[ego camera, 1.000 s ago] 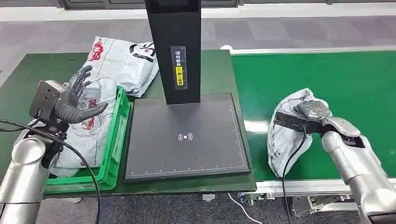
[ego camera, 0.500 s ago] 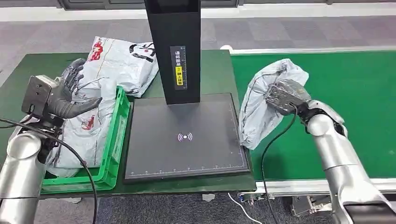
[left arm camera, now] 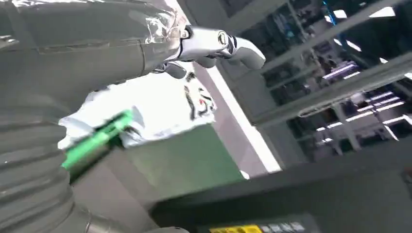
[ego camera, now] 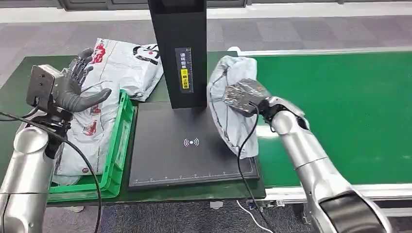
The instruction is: Moved the parcel from conveyor to table for the left to box.
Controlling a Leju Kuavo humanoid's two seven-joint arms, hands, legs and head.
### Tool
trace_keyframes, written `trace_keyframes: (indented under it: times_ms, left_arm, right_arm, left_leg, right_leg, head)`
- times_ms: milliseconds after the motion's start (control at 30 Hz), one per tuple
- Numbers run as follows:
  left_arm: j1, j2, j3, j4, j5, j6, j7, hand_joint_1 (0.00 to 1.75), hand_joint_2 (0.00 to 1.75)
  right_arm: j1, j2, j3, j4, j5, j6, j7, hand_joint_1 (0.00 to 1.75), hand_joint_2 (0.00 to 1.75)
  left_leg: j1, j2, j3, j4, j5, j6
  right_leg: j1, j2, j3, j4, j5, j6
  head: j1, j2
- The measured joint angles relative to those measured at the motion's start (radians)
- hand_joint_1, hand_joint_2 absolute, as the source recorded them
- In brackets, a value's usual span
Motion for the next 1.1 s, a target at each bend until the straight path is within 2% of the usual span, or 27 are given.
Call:
trace_keyframes:
  times_ms: [333, 600, 1100]
  left_arm:
    - [-0.017, -0.025, -0.007, 0.016, 0.006, 0.001, 0.008, 0.00, 1.75]
    - [-0.033, -0.058, -0.030, 0.019, 0.009, 0.004, 0.022, 0.00, 1.75]
    - [-0.049, -0.080, -0.039, 0.028, 0.010, 0.004, 0.026, 0.00, 1.75]
  right_arm:
    - [-0.057, 0.087, 0.055, 0.085, -0.018, 0.002, 0.011, 1.75, 1.75]
    - [-0.107, 0.189, 0.088, 0.221, -0.034, -0.010, 0.013, 1.75, 1.75]
    - [-0.122, 0.241, 0.104, 0.317, -0.042, -0.022, 0.026, 1.75, 1.75]
  left_leg:
    - [0.000, 0.000, 0.000, 0.000, 0.000, -0.001]
    - [0.000, 0.000, 0.000, 0.000, 0.000, -0.001]
    - [0.000, 0.000, 0.000, 0.000, 0.000, -0.001]
  right_leg:
    - [0.000, 0.001, 0.000, 0.000, 0.000, 0.000]
    - [0.001, 0.000, -0.001, 0.000, 0.000, 0.000]
    - [0.001, 0.000, -0.001, 0.000, 0.000, -0.001]
  head:
    - [0.000, 0.000]
    - [0.000, 0.000]
    - [0.000, 0.000]
